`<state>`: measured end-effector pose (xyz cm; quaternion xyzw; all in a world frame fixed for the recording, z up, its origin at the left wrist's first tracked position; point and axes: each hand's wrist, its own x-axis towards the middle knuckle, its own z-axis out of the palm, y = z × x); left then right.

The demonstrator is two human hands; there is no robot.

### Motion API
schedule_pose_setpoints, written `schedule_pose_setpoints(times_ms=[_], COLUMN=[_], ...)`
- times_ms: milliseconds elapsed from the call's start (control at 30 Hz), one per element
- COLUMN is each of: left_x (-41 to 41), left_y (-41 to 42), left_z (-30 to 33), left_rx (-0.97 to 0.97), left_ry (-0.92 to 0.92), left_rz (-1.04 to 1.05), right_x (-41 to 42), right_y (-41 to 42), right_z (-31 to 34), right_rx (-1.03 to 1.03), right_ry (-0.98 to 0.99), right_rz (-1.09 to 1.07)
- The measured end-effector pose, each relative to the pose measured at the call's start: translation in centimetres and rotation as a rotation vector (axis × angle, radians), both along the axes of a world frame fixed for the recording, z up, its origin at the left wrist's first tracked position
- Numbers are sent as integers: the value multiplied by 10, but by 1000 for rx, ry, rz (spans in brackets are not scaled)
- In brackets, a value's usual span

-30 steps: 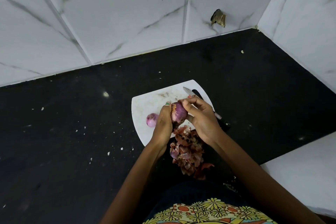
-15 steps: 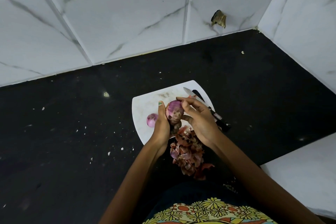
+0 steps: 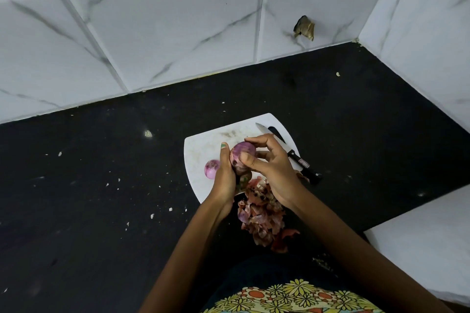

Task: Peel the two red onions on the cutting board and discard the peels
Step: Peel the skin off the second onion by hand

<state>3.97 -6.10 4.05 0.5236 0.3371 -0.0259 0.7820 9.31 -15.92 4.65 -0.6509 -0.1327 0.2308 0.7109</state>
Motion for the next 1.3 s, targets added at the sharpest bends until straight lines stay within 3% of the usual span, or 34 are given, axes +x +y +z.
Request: schedule_pose_setpoints(times_ms=[233, 367, 467, 600, 733, 1000, 1167, 1300], left_x=[-1, -1, -1, -6, -6, -7, -4, -2], left_y=[-2, -1, 3, 7, 6, 6, 9, 5], left_z=[1, 1, 0, 3, 7, 4, 4, 8], left_rx=[44, 6, -98, -407, -494, -429, -428, -89], left_ry=[-34, -51, -38, -18, -54, -39, -34, 30], left_rz=[-31, -11, -16, -96, -165, -138, -48, 8], right_x=[8, 5, -1, 4, 10, 16, 15, 16], right_y=[2, -2, -2, -3, -3, -6, -13, -14], right_z=[7, 4, -1, 3, 7, 2, 2, 2], right_rx=[175, 146, 31, 1, -7, -115, -76, -226], right_ry=[242, 207, 70, 17, -9, -80, -119, -97], right_rz=[15, 59, 95, 61, 57, -16, -222, -178])
